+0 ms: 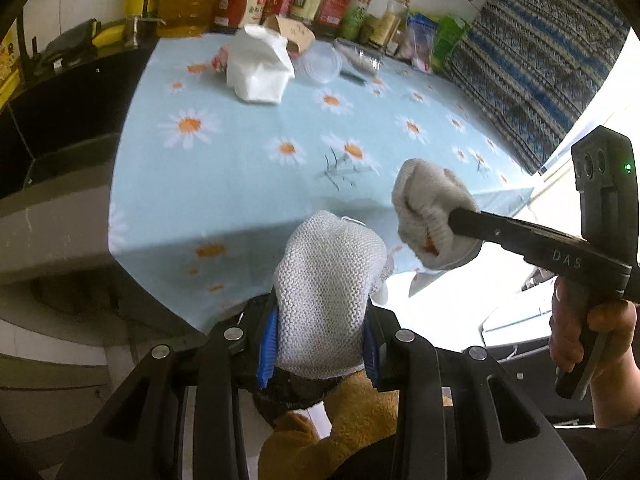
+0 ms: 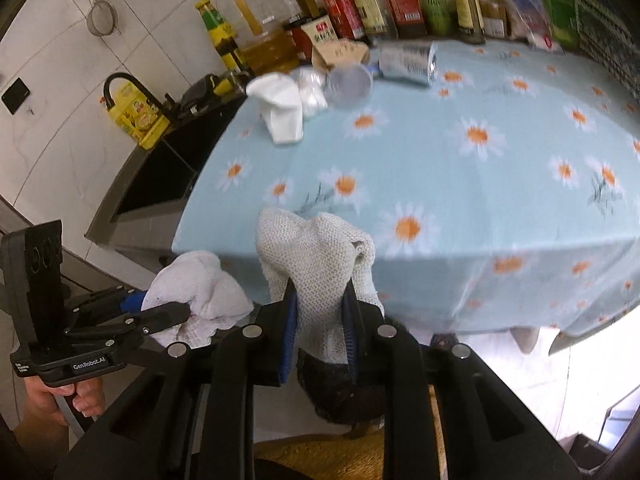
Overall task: Collect trash
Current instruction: 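Carry both cloths down over the black bin and open both tools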
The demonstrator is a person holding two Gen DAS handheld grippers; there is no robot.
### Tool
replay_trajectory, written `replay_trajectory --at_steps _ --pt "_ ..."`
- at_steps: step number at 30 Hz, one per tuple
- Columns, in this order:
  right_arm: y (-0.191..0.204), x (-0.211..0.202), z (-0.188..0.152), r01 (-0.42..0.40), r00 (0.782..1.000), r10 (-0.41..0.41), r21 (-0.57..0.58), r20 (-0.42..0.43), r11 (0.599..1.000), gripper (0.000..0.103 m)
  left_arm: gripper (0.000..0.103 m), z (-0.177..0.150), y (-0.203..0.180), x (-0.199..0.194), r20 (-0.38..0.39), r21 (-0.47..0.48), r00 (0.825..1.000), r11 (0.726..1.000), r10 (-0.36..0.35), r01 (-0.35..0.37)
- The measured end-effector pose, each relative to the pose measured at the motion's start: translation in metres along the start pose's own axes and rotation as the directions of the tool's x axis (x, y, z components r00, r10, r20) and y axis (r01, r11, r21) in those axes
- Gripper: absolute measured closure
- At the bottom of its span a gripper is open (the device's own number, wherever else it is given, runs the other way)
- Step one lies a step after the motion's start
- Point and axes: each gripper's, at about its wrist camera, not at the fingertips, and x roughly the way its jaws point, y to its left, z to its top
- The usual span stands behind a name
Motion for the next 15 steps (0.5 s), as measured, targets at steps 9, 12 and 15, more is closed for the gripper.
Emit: replay_trajectory --at_steps 9,12,15 --pt "0.008 0.02 -0.03 -0.004 0.995 0.006 0.015 -0.101 1.0 0.079 0.07 -0.021 -0.004 0.019 -0.068 -0.011 0.998 1.0 -0.009 0.008" --pt "0.006 0.027 -0.036 -0.008 0.992 0.01 0.021 -0.127 1.0 0.078 0.07 -0.027 -0.004 0.028 -0.095 -0.025 0.995 1.0 -0.007 0.005" --pt "0.004 0.035 -0.044 -0.001 0.987 0.003 0.011 -0.161 1.0 0.078 0.07 -0.032 -0.002 0.036 -0.115 -0.041 0.993 0.999 -0.002 -0.003"
